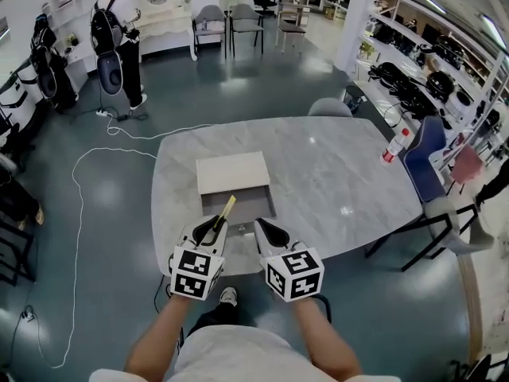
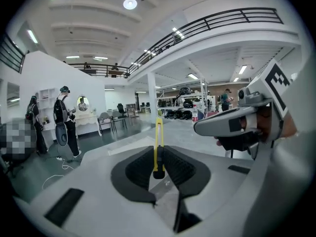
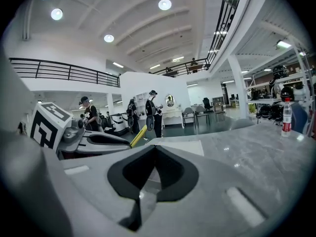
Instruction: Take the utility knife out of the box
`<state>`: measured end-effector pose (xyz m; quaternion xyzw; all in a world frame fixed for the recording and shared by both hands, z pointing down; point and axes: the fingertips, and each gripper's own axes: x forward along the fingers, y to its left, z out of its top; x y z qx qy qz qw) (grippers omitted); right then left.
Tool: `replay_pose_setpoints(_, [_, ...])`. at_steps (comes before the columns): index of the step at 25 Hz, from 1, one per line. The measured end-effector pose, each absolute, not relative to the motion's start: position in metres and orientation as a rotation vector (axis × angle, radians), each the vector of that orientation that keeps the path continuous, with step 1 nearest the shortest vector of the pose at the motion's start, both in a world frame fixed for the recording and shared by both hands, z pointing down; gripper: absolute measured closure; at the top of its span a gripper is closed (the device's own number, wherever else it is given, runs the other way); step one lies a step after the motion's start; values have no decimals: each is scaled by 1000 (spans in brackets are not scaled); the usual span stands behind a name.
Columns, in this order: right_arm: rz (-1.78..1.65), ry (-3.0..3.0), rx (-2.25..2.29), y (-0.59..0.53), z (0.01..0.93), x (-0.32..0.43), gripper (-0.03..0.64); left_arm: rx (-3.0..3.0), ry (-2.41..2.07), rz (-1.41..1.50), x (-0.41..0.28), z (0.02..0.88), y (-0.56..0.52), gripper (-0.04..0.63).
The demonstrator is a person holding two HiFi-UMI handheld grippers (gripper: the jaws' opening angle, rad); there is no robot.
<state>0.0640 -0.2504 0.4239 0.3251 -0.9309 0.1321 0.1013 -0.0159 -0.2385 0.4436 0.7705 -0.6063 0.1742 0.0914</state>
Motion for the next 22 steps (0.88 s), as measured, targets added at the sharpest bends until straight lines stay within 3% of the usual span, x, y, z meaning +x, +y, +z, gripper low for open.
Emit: replay_pose_setpoints(22, [369,-2761,961,-201,414,75,612,2252,-1847,410,-13,433,-183,535])
